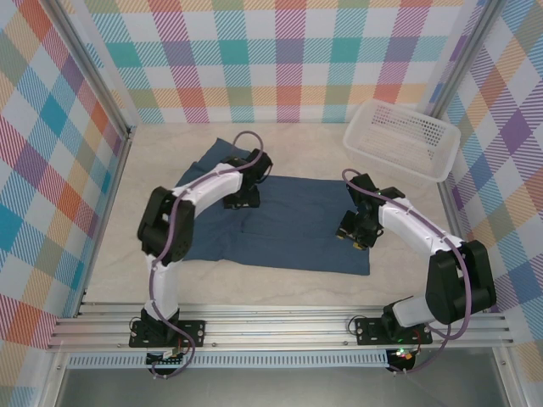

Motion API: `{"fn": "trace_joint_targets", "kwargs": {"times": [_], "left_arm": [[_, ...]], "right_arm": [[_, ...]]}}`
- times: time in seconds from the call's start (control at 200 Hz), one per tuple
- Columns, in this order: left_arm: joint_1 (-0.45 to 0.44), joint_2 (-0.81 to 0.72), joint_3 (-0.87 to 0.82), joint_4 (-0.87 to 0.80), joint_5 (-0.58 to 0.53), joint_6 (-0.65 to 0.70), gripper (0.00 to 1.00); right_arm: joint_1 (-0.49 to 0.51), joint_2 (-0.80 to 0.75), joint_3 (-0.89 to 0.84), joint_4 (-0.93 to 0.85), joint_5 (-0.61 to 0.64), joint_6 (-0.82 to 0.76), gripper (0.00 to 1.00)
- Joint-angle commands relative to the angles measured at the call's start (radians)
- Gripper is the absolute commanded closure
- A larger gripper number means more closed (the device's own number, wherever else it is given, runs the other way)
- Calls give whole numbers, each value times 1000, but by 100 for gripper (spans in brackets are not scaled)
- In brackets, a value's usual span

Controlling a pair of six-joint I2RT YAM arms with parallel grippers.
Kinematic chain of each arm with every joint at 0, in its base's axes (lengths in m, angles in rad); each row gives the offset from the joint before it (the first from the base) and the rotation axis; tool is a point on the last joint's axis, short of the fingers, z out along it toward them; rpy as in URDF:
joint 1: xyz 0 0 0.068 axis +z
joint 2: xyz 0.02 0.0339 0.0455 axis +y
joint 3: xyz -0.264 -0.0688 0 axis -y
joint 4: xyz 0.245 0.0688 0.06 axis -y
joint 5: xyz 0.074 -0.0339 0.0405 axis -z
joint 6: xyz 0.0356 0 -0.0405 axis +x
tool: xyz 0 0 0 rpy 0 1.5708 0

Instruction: Fold and stack the t-shirts

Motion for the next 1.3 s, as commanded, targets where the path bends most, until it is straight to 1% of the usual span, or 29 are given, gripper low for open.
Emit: {"fn": "trace_joint_targets", "kwargs": {"times": [0.0, 0.045, 0.095, 0.15, 0.2, 0.27, 0.36, 0.435, 0.5, 0.565, 0.625, 0.675, 0.825, 0.89, 0.95, 1.0, 1.055, 1.12, 1.19, 1.295], "left_arm": [[111, -182, -121, 41, 52, -128, 48], [164, -197, -171, 79, 95, -156, 56], [219, -187, -196, 108, 148, -172, 69], [262, -156, -201, 136, 192, -187, 78], [288, -121, -196, 168, 238, -203, 83], [306, -71, -173, 215, 292, -219, 84], [306, 2, -102, 206, 299, -223, 84], [309, 67, -36, 148, 251, -218, 82], [326, 122, 17, 74, 207, -228, 70], [346, 155, 52, -7, 134, -243, 67], [360, 150, 53, -44, 68, -245, 64], [368, 132, 46, -51, 52, -236, 59], [360, 8, 29, -40, 84, -206, 45], [346, -74, 14, -61, 54, -218, 44], [344, -162, -49, -60, 51, -260, 45], [344, -225, -125, -35, 90, -299, 47], [343, -263, -208, 3, 166, -334, 51], [344, -272, -291, 38, 227, -369, 55], [348, -263, -345, 44, 224, -391, 59], [395, -222, -421, 77, 238, -425, 61]], "right_arm": [[-28, -19, -39, 25, -36, 11, 57], [-36, -20, -51, 45, -53, 18, 59], [-37, -15, -53, 60, -64, 20, 61], [-36, -3, -47, 65, -72, 20, 62], [-37, 6, -42, 68, -75, 20, 62], [-37, 11, -38, 69, -77, 20, 63], [-36, 8, -40, 65, -71, 21, 63], [-37, 0, -49, 66, -69, 23, 63], [-37, -8, -58, 60, -65, 28, 63], [-37, -19, -70, 60, -59, 32, 63], [-38, -32, -79, 57, -54, 36, 63], [-38, -35, -83, 56, -52, 34, 63], [-43, -39, -78, 48, -38, 15, 62], [-43, -38, -71, 36, -34, 7, 62], [-43, -36, -75, 36, -39, 8, 62], [-43, -31, -87, 44, -52, 13, 62], [-42, -20, -99, 60, -70, 26, 62], [-42, -4, -109, 81, -89, 39, 62], [-41, 22, -109, 103, -108, 53, 63], [-42, 81, -104, 115, -121, 62, 63]]}}
